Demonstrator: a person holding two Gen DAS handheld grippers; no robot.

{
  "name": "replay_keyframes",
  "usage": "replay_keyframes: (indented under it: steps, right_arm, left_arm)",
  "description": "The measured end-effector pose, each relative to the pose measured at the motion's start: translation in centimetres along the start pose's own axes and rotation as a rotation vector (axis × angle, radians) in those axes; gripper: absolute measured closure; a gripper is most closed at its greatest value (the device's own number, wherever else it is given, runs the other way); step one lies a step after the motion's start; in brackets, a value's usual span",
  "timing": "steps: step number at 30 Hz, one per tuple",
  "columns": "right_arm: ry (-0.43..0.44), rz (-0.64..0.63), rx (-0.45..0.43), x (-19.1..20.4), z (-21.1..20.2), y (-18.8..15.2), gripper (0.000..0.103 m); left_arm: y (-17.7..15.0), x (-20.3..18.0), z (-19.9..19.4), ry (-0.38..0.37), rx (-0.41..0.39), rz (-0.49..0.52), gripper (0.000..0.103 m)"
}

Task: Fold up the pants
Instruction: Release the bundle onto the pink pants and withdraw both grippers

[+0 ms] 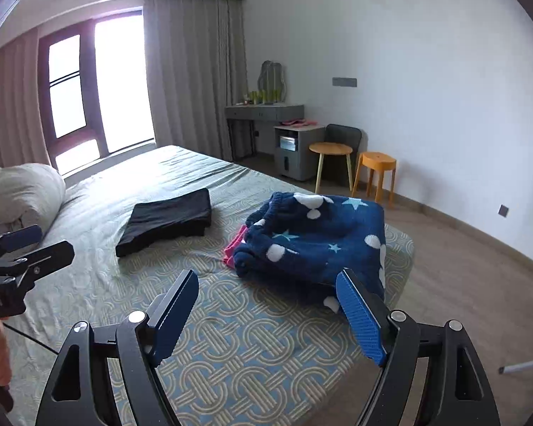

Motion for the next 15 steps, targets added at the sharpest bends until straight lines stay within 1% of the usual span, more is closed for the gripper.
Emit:
replay_keyframes:
  steps: [3, 7, 11, 15]
  right_arm:
    - [-0.013, -0.041, -0.017, 2.0, -1.2, -0.4, 0.021]
    - [-0.015, -0.053, -0.038, 3.5, -2.7, -0.6, 0.02]
    - [-0.029, -0.036, -0.04, 3.7, -3.6, -0.9, 0.02]
    - [-0.051, -0.01, -0.039, 3.1, -4.0, -1.3, 0.02]
  left_arm:
    - [-1.2, 0.8, -1.4, -0.01, -0.003, -0.036, 0.004]
    - [-2.7, 1.2, -2.7, -0.005, -0.013, -0.032, 0.004]
    - [-3.7, 1.5, -3.3, -0.011, -0.016, -0.052, 0.003]
    - [-4.4, 1.6, -3.4, -0.016, -0.005, -0.061, 0.003]
Point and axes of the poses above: each gripper's, at about its wrist camera, not at the fingertips, and z roughly the way its jaws point, x to its left, y to its top, the point moved 5 cm from there along z, roughly the way its jaws point, and after that the axes turned 5 degrees about -z, right-handed, at the moved point
